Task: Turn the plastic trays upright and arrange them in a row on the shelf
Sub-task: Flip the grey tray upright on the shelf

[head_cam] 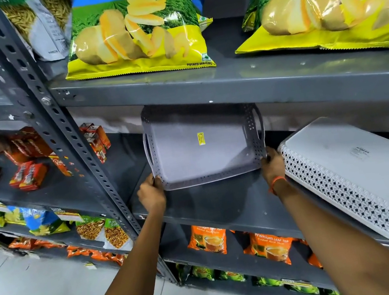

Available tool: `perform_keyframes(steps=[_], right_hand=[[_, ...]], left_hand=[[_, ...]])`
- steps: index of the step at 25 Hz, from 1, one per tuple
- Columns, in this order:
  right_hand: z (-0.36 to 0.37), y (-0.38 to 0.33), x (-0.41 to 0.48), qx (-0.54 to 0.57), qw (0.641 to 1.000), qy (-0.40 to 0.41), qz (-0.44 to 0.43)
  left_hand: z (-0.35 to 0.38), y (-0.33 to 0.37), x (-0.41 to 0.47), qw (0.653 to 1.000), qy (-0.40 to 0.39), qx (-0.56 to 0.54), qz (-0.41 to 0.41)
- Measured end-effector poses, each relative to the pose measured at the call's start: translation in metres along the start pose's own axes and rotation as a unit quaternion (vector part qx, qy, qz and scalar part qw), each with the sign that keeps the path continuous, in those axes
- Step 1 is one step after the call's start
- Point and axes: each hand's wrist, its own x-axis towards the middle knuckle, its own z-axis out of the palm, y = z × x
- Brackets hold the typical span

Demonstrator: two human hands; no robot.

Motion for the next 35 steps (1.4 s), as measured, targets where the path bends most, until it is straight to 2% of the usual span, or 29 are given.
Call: perform_keyframes(steps=[3, 8, 13, 20, 25, 32, 35], right_hand=[[0.001, -0.005, -0.001, -0.035, 0.999, 0.031, 0.005], [0.000, -0.009, -0.004, -0.026, 1.000, -0.006, -0.009], [0.001, -0.011, -0.023, 0.027, 1.000, -0.011, -0.005], [0.019, -0.011, -0.079, 0.063, 0.998, 0.005, 0.027], [0.023, -0.013, -0.085, 0.057, 0.997, 0.007, 0.044], [0.012, -0.012, -0.084, 0.066, 0.996, -0.010, 0.051], [-0.002, -0.012, -0.082, 0.042, 0.998, -0.040, 0.023]], left_hand=[[-0.002, 0.005, 0.001, 1.000, 0.009, -0.008, -0.018], [0.005, 0.010, -0.002, 0.997, -0.009, -0.054, -0.062], [0.017, 0.008, -0.010, 0.994, -0.018, -0.083, -0.070], [0.016, 0.009, 0.027, 0.997, 0.013, -0.068, -0.042], [0.019, 0.000, 0.029, 0.995, 0.028, -0.088, -0.038], [0.018, 0.006, 0.013, 0.997, 0.029, -0.055, -0.044], [0.026, 0.022, -0.015, 0.998, 0.053, 0.019, 0.023]])
